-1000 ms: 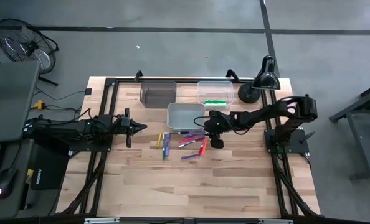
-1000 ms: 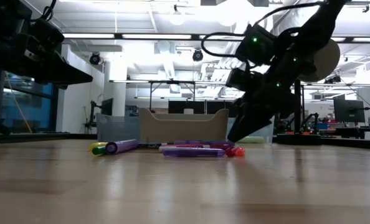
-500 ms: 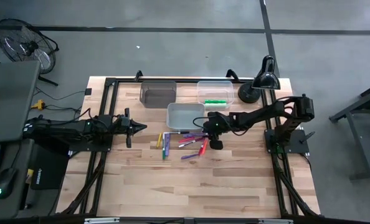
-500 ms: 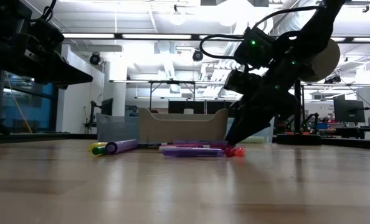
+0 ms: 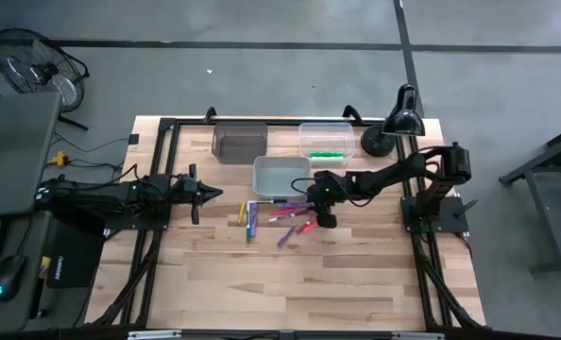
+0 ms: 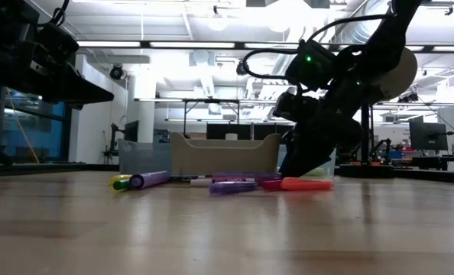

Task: Pick & Place Markers
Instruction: Put the right purple highlighter into the transparent bin

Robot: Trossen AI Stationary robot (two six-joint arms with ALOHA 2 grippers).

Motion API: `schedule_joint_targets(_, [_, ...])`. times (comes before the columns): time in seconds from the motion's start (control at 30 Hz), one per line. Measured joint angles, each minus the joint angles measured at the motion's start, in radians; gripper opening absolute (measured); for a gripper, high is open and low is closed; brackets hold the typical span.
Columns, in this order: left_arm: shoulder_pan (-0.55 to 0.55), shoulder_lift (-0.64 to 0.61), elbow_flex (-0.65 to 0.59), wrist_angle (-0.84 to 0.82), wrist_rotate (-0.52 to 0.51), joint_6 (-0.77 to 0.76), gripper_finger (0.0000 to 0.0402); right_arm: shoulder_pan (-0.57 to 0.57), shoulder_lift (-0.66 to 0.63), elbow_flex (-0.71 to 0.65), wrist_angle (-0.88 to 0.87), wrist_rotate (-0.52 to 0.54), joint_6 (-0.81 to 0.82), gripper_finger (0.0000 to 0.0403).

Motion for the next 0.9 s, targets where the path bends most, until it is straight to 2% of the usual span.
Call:
schedule_joint_targets(0.37, [0.0, 0.0, 0.0, 0.0, 0.0, 0.0, 0.0001, 0.0, 0.0, 0.0, 0.0, -0.003, 0.0, 0.0109])
schedule_joint_targets(0.7, [0.0, 0.0, 0.0, 0.0, 0.0, 0.0, 0.0001, 0.001, 0.0, 0.002, 0.001, -0.014, 0.008, 0.0062])
schedule_joint_targets(0.9, [0.0, 0.0, 0.0, 0.0, 0.0, 0.0, 0.0001, 0.001, 0.0, 0.002, -0.001, -0.036, 0.021, 0.0062])
